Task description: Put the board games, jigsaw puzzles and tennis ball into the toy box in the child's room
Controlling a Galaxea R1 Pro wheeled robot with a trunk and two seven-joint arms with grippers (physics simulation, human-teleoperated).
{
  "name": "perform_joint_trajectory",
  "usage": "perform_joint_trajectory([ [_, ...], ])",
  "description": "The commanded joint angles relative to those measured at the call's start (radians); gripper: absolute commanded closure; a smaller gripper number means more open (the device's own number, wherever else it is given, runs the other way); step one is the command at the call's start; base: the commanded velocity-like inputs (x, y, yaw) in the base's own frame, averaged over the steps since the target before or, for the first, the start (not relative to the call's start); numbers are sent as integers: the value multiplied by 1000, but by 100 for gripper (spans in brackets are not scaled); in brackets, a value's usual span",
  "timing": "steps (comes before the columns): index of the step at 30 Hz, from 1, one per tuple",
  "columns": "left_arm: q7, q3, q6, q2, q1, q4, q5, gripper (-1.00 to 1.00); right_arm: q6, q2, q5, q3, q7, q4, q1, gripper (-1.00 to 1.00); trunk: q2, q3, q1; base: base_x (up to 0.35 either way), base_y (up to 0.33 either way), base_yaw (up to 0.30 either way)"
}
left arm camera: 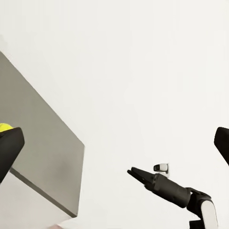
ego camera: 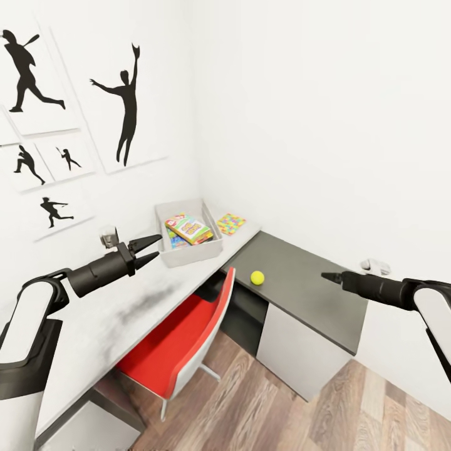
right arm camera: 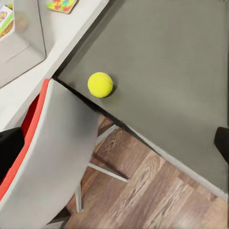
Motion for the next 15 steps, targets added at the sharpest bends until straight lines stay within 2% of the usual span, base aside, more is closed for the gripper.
perform_joint_trajectory([
  [1,-6,1,4,0,-1,0,-7,-100,3,0,-11,0,-10,-1,-1,-100,-2,-2,1,0,-331,201],
  [7,-6,1,5,0,-3,0,-6,-100,3,-1,-12,-1,-10,-2,0,-100,-2,-2,1,0,-249,243],
  [15,-6,0,5,0,-4,0,-6,-100,3,-1,-12,-1,-10,-2,0,-100,-2,-2,1,0,-77,263],
])
